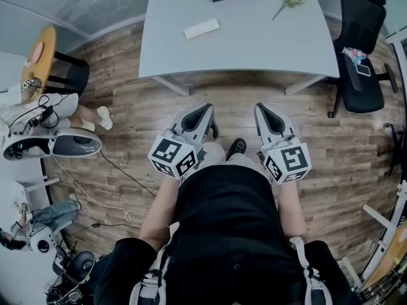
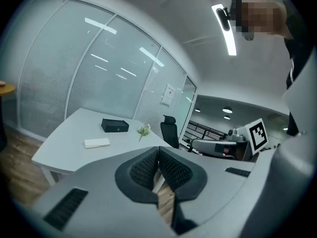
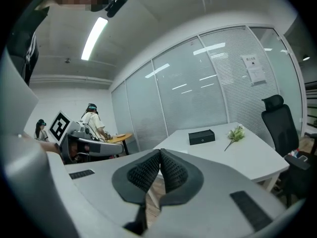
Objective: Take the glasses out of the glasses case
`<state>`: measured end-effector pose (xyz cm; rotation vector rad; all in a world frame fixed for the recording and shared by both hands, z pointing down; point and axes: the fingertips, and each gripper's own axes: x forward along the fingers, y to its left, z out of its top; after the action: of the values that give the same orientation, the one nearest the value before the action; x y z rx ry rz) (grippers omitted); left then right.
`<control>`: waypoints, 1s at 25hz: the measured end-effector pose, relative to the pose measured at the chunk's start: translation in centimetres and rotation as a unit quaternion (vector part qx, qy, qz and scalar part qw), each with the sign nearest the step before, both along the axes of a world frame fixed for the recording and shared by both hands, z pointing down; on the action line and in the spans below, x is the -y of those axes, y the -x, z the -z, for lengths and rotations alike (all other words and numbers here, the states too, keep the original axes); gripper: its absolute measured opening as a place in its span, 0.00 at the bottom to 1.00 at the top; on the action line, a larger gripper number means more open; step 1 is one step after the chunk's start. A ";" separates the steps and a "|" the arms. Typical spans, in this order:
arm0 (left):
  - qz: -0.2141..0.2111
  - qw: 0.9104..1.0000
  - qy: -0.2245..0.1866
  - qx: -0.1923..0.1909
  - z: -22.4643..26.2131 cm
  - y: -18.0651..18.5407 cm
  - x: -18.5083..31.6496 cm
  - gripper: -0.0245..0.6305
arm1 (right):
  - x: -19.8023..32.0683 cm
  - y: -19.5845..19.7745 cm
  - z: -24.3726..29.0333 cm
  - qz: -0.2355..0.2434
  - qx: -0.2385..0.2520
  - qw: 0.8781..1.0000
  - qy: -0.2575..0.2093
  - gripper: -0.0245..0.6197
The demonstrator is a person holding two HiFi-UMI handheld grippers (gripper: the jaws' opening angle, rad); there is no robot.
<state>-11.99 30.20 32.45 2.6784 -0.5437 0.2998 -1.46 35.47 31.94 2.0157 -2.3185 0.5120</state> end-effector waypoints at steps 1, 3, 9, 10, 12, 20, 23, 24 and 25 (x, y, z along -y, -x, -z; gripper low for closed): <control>-0.003 1.000 -0.005 0.008 -0.3 0.0 0.3 0.07 | 0.4 0.0 -0.3 -0.003 0.001 1.000 0.002 0.06; -0.009 1.000 -0.007 0.014 -0.6 -0.1 1.5 0.07 | 1.4 -0.2 -0.5 -0.007 0.001 1.000 0.003 0.06; -0.019 1.000 0.002 -0.002 -1.0 -1.7 6.9 0.07 | 5.6 -1.2 0.5 -0.018 -0.018 1.000 0.001 0.07; -0.021 1.000 0.005 -0.009 -0.8 -2.2 7.7 0.07 | 6.5 -1.5 0.6 -0.019 -0.021 1.000 0.002 0.06; -0.027 0.999 0.009 -0.017 -0.4 -3.1 9.4 0.07 | 8.3 -2.1 0.7 -0.023 -0.027 0.999 0.009 0.07; -0.056 0.998 0.020 -0.008 -1.2 -3.8 17.4 0.07 | 17.1 -2.2 2.5 -0.018 -0.054 0.998 0.010 0.06; -0.053 0.998 0.012 -0.009 -1.0 -3.8 20.8 0.07 | 20.5 -2.2 2.9 -0.018 -0.062 0.998 0.011 0.07; -0.053 0.999 0.009 -0.009 -1.0 -3.8 21.9 0.07 | 21.6 -2.2 3.0 -0.019 -0.063 0.998 0.012 0.07; -0.053 0.999 0.007 -0.008 -1.0 -3.7 22.8 0.07 | 22.5 -2.0 2.9 -0.020 -0.064 0.998 0.012 0.07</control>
<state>-8.31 7.42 33.50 2.6986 -0.3929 0.3101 0.59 12.96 29.00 2.0226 -2.1929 0.3977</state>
